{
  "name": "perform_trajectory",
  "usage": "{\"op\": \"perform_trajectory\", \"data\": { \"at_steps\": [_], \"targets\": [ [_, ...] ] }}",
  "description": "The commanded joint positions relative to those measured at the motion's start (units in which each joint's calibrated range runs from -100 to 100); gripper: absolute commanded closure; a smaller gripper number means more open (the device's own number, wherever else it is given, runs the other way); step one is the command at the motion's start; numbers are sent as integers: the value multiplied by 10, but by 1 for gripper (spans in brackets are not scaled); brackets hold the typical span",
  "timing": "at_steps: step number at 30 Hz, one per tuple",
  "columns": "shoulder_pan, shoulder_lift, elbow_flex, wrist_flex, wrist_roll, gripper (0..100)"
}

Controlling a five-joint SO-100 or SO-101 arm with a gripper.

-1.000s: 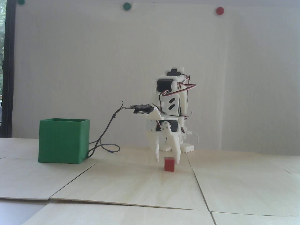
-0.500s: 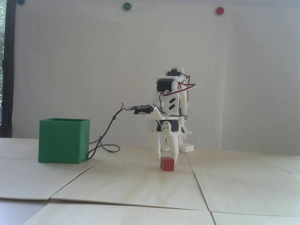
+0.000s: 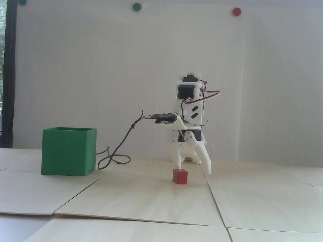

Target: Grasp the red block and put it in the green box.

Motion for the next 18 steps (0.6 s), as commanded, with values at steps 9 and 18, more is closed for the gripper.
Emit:
{"op": "perform_trajectory", "data": {
  "at_steps": [9,18],
  "targets": [
    [7,83,-177,25,-11,68],
    [7,86,-193,46,-13,68]
  ]
}}
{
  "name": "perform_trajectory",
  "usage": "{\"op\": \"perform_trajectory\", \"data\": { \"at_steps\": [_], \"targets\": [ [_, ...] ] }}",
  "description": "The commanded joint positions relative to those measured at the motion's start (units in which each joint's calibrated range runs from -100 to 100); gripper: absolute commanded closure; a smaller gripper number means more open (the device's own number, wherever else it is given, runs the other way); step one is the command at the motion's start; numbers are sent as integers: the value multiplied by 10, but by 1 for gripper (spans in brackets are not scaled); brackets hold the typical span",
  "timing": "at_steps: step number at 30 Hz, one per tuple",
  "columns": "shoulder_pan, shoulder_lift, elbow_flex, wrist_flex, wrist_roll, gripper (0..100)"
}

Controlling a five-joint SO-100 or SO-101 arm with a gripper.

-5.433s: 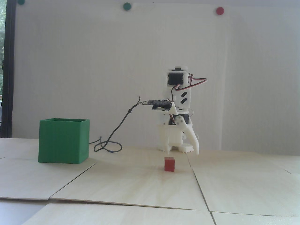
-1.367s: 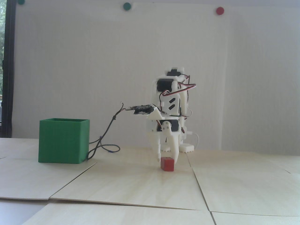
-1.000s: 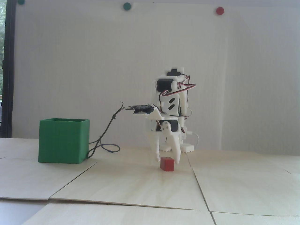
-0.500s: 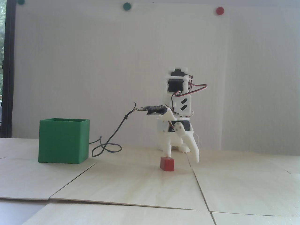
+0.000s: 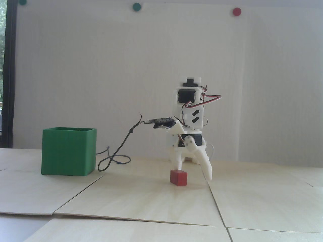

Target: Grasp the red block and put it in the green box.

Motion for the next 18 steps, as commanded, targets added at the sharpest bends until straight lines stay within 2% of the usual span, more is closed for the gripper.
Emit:
{"op": "perform_trajectory", "data": {
  "at_steps": [1,7,13,18],
  "targets": [
    [7,-16,-45,27,-1,68],
    [4,-15,-48,73,-7,68],
    [22,-8,-52,68,-17,68],
    [38,-7,-51,19,-29,68]
  ]
}}
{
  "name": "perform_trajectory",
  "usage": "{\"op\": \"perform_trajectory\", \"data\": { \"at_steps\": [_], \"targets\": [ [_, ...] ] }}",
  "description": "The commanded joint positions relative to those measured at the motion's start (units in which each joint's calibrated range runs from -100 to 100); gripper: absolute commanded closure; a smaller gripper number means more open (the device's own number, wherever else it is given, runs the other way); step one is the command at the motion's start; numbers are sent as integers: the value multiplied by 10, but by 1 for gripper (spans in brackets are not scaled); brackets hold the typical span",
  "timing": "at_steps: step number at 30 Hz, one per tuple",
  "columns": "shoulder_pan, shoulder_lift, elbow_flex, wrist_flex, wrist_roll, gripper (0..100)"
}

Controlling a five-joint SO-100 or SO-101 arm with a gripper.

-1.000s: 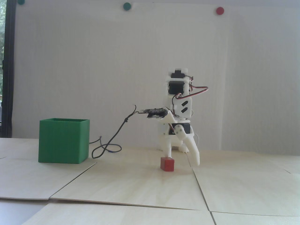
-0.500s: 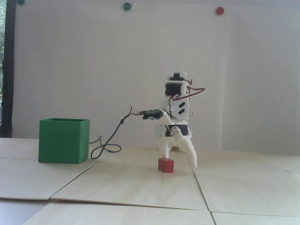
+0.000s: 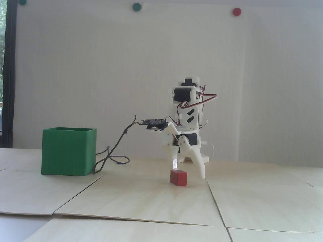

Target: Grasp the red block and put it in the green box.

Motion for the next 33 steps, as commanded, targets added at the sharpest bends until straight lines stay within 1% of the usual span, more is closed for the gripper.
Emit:
{"op": "perform_trajectory", "data": {
  "at_steps": [1,7,11,15,18,22,24,29,33],
  "targets": [
    [21,-7,-42,-46,-9,68],
    [37,-7,-39,-56,-10,68],
    [37,-7,-41,-56,-43,68],
    [37,-7,-36,-51,-49,68],
    [38,-7,-36,-55,-73,68],
    [38,-7,-36,-53,-88,68],
    [38,-7,-36,-54,-90,72],
    [38,-7,-36,-56,-97,89],
    [37,-7,-36,-54,-97,95]
  ]
}}
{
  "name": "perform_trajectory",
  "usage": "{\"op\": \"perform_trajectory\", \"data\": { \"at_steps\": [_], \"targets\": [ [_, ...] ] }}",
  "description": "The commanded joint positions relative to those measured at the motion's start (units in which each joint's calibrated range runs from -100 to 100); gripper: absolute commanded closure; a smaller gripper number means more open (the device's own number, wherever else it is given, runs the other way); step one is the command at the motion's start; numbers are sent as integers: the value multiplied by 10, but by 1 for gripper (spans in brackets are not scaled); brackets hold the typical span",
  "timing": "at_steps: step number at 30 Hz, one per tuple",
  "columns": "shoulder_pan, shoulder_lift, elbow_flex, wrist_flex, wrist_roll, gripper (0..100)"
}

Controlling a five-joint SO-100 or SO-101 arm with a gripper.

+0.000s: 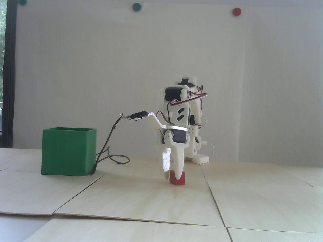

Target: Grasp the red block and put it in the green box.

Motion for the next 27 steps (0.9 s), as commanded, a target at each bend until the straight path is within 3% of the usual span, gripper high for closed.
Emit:
{"op": "perform_trajectory", "data": {
  "at_steps": [1,8,11,15,27],
  "targets": [
    [8,-7,-36,-7,-3,96],
    [7,-7,-36,-6,0,96],
    [6,-8,-36,-9,3,78],
    [1,-8,-36,-7,25,68],
    [-9,-8,-35,-8,164,67]
  ]
}}
